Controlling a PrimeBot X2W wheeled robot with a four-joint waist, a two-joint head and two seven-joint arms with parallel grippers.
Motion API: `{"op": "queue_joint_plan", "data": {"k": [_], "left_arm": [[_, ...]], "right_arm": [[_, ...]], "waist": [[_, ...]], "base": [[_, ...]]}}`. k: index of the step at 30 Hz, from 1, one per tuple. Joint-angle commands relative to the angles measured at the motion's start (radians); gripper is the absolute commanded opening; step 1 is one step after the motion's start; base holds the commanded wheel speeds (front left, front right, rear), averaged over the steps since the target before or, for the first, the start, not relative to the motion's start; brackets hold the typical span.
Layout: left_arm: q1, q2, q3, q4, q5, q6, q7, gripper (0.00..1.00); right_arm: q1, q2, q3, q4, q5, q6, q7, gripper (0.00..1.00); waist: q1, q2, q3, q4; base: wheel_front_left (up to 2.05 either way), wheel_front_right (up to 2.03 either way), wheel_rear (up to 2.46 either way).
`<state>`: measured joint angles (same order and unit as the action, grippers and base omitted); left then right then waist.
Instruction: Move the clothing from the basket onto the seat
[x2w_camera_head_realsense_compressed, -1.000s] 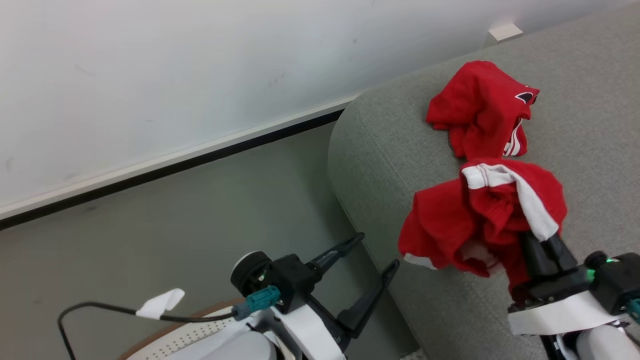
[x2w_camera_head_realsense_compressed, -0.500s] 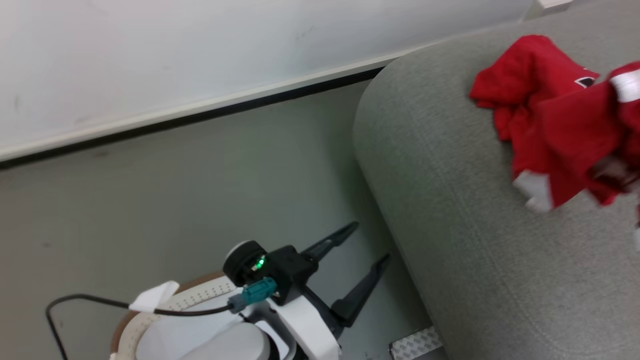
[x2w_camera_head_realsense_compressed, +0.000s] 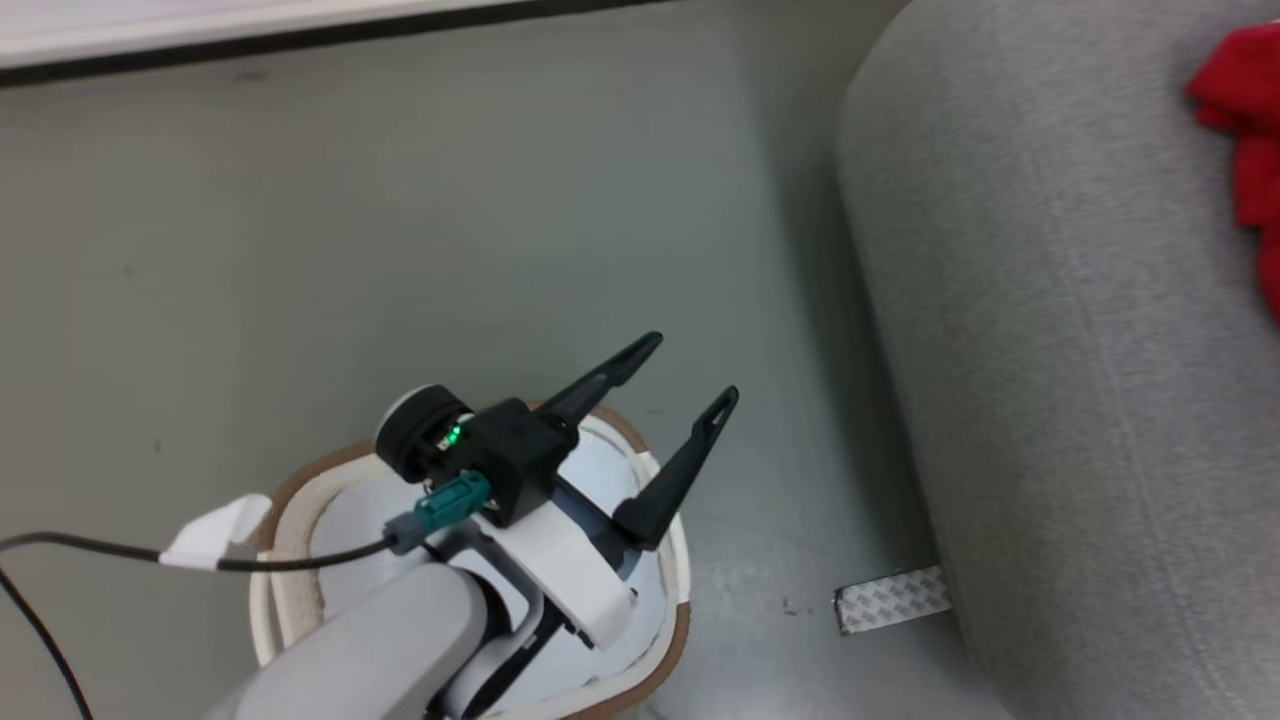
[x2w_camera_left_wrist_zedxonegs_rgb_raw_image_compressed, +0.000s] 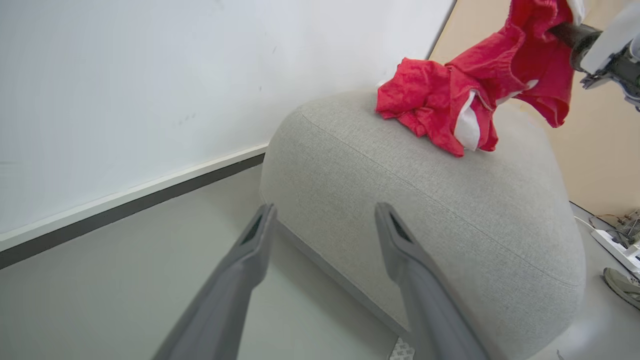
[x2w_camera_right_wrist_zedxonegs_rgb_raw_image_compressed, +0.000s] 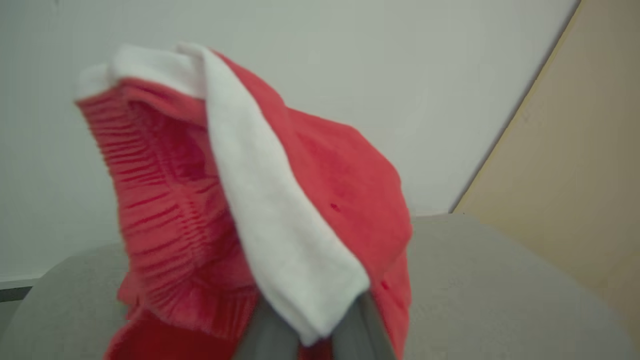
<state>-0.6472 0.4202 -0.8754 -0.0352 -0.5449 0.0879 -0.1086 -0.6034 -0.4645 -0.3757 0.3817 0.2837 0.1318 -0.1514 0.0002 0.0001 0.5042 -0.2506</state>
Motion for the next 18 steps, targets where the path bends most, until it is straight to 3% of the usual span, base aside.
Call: {"op": "queue_joint_plan", "data": {"k": [1, 12, 13, 14, 15, 16, 18], "left_arm": [[-0.013, 0.011, 0.011, -0.003, 0.013, 0.006, -0.004, 1.0], [-0.004, 0.029, 0.035, 0.01, -0.01, 0.018, -0.024, 1.0], [0.0, 0.027, 0.037, 0.014, -0.011, 0.019, -0.026, 1.0], [0.005, 0.026, 0.037, 0.017, -0.013, 0.022, -0.03, 1.0], [0.011, 0.026, 0.038, 0.021, -0.017, 0.024, -0.034, 1.0], [0.018, 0.026, 0.039, 0.026, -0.022, 0.026, -0.037, 1.0], [0.037, 0.023, 0.038, 0.037, -0.033, 0.029, -0.044, 1.0]], "right_arm": [[-0.018, -0.021, -0.013, 0.055, -0.023, -0.002, 0.009, 0.0], [-0.096, -0.085, 0.057, 0.382, -0.045, -0.002, 0.197, 0.0], [-0.106, -0.082, 0.059, 0.392, -0.032, -0.002, 0.201, 0.1], [-0.113, -0.077, 0.055, 0.406, -0.015, -0.002, 0.215, 0.38], [-0.113, -0.076, 0.067, 0.413, -0.011, -0.002, 0.223, 0.78], [-0.116, -0.079, 0.079, 0.415, -0.008, -0.002, 0.23, 1.0], [-0.116, -0.081, 0.108, 0.419, -0.001, -0.002, 0.242, 1.0]], "waist": [[-0.0002, -0.0001, 0.058, 0.058], [-0.0002, -0.0001, 0.048, 0.078], [-0.0002, -0.0001, 0.04, 0.077], [-0.0002, -0.0001, 0.031, 0.074], [-0.0002, -0.0001, 0.02, 0.069], [-0.0002, -0.0001, 0.007, 0.063], [-0.0002, -0.0001, -0.025, 0.049]], "base": [[0.0, 0.0, 0.0], [0.0, 0.0, 0.0], [0.0, 0.0, 0.0], [0.0, 0.0, 0.0], [0.0, 0.0, 0.0], [0.0, 0.0, 0.0], [0.0, 0.0, 0.0]]}}
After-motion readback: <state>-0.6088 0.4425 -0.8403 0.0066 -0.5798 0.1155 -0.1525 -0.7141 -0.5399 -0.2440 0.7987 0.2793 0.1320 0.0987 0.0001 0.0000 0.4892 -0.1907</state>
